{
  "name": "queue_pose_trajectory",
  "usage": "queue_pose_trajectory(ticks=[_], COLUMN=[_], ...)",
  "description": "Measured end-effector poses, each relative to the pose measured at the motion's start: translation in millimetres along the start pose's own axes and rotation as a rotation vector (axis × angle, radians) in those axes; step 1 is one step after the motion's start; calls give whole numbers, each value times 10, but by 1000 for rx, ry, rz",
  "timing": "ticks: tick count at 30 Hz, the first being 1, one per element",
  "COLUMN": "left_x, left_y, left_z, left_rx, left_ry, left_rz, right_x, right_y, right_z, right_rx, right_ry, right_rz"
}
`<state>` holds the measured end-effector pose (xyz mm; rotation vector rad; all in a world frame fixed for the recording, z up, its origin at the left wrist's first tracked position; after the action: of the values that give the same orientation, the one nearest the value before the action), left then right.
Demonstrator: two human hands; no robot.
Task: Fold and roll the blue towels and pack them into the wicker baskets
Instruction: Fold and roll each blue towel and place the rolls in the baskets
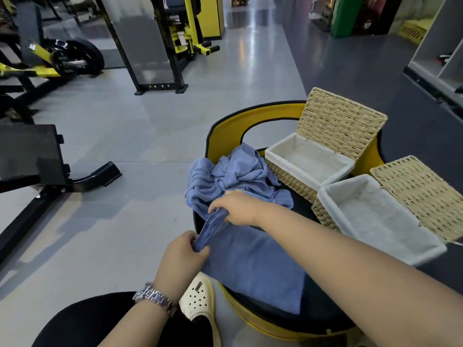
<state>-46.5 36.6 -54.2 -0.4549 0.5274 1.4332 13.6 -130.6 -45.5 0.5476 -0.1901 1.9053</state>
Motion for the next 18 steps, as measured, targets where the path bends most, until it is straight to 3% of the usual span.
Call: queue_pose_trajectory(ticks=[4,8,11,18], left_x=[-343,-642,-667,-345], left_y=[219,442,636,915], left_z=[-13,-457,-824,-1217], left_rx=[-70,48,190,611], left_ry=[74,34,-107,-292], left_rz=[-157,-342,-511,-581], right_x=[-200,-619,-833,-1089], right_y=[309,973,1382,1819], right_z=[296,368,89,-639], right_rx=[-171,-249,-214,59], right_ry=[-3,-17,16,126], right_rz=[-9,-65,-116,-114])
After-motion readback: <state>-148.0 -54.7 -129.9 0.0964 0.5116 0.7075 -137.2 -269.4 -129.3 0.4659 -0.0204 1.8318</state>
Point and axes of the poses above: each hand's wrist, its own y-axis away from the middle knuckle, its own z-axis out of the back of the hand, x = y × z, the point moved 4 cm from there along -y, towards the middle knuckle, and after that the axes turned 4 degrees about -x, right-handed, at the moved point
